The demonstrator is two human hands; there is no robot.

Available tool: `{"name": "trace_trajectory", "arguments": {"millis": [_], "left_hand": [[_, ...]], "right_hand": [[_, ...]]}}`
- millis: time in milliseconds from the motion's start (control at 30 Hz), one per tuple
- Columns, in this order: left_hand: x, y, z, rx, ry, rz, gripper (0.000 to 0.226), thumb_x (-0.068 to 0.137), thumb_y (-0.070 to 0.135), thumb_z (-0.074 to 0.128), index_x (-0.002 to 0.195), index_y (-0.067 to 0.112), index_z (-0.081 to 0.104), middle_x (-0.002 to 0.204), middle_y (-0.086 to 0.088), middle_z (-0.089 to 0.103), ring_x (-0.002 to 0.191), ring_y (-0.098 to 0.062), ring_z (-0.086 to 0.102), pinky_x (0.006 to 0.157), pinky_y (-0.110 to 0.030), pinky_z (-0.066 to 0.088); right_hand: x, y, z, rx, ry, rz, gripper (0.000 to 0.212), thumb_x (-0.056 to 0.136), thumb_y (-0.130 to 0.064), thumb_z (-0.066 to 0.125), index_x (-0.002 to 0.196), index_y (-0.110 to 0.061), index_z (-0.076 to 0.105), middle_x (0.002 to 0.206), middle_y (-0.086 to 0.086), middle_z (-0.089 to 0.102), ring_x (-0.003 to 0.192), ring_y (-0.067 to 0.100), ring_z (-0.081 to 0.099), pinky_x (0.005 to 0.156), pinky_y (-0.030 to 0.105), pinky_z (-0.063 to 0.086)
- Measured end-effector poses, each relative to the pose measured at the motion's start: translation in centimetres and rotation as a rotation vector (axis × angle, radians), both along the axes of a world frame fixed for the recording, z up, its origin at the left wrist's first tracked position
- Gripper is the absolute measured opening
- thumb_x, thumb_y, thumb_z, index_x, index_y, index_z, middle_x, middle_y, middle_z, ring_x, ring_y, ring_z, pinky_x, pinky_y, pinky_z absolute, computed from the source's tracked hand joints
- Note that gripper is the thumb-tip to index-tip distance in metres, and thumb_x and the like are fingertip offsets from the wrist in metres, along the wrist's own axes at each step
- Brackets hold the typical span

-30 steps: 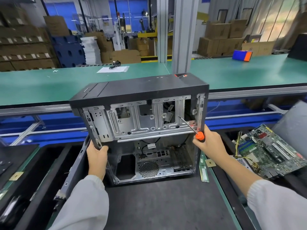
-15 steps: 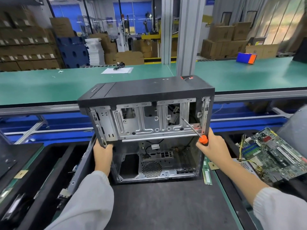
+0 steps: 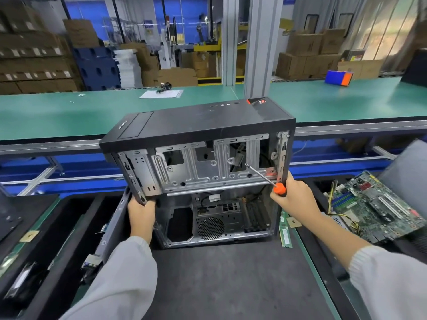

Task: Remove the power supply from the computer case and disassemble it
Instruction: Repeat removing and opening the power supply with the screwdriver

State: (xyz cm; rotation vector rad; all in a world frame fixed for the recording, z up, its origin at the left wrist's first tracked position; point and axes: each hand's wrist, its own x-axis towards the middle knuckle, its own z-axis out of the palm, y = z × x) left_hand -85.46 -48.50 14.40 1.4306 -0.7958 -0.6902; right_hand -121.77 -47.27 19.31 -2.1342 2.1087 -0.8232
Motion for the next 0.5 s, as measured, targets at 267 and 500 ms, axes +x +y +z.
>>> {"name": "trace_trajectory", "arguments": {"millis": [267,500], "left_hand": [[1.6,-0.2,-0.2,0.036,0.059,0.070,0.029,0.084,-0.006,0.051,0.109,0.003,0.062,0.100,-0.015,0.066,0.084,-0.021,0.057,0.088,-0.046,0.049],[1.0,0.1,0.5,-0.002,-0.015,-0.010,0.030,0.087,-0.005,0.054,0.116,-0.001,0.060,0.104,-0.027,0.064,0.096,-0.023,0.063,0.089,-0.045,0.048]], "right_hand": [[1.6,-0.4,2.8,-0.067,0.129,0.056,0.046,0.083,-0.031,0.067,0.116,-0.004,0.051,0.053,-0.008,0.042,0.047,0.011,0.040,0.042,0.024,0.026],[0.7,1.8,0.7,-0.030,0.065,-0.007,0.030,0.082,-0.027,0.066,0.096,-0.009,0.047,0.047,-0.009,0.039,0.042,0.006,0.039,0.040,0.021,0.020]]}}
